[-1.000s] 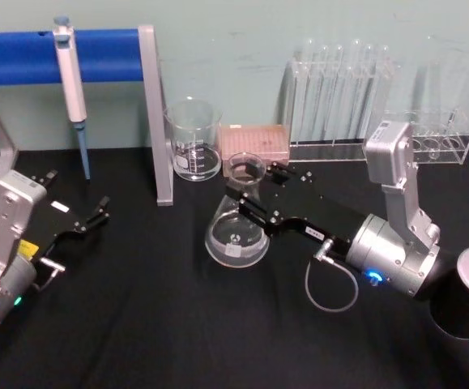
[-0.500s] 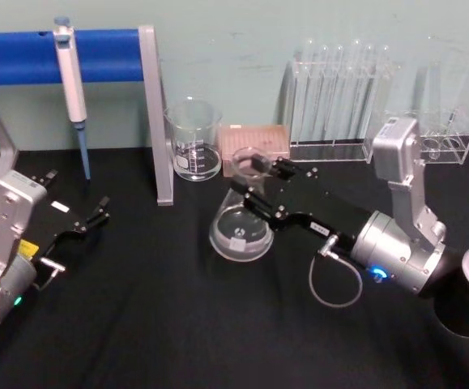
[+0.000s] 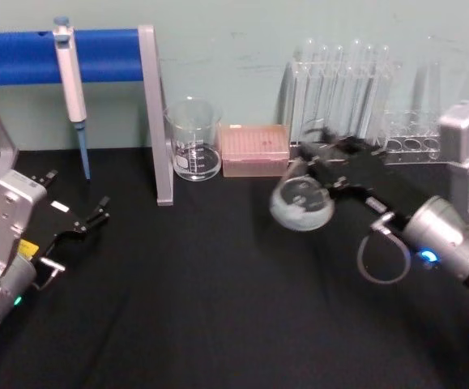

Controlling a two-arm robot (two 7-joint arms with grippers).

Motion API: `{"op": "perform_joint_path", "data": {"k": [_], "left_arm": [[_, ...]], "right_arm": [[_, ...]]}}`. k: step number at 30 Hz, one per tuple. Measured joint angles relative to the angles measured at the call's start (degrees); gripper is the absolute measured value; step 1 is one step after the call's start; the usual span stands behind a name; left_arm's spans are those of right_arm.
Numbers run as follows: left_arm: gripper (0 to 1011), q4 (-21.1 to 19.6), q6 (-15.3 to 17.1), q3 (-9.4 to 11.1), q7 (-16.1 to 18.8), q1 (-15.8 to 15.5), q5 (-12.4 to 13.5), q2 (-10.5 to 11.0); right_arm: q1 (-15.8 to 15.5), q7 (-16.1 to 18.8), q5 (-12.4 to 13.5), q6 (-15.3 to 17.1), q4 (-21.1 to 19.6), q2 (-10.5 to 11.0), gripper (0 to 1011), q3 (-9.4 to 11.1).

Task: Grasp the erlenmeyer flask with one hand, shake it three times, then place it back.

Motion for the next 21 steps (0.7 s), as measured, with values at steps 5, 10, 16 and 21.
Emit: {"op": "perform_joint_path", "data": {"k": [5, 10, 16, 21], "left_arm": [[1001, 0.0, 0.0, 0.0, 0.0, 0.0, 0.0, 0.0], [1001, 0.0, 0.0, 0.0, 0.0, 0.0, 0.0, 0.0], [1001, 0.0, 0.0, 0.0, 0.0, 0.0, 0.0, 0.0], [1001, 0.0, 0.0, 0.0, 0.0, 0.0, 0.0, 0.0]], "right_arm": [[-2.1, -2.6, -0.4, 0.2, -0.8, 0.7, 448, 3.5], [-3.9, -4.4, -0.9, 0.7, -1.6, 1.2, 448, 6.2], [-5.1, -5.2, -1.6, 1.1, -1.8, 1.1, 448, 8.3], [-5.4, -5.0, -2.0, 1.4, -1.8, 0.7, 449, 9.1]]}}
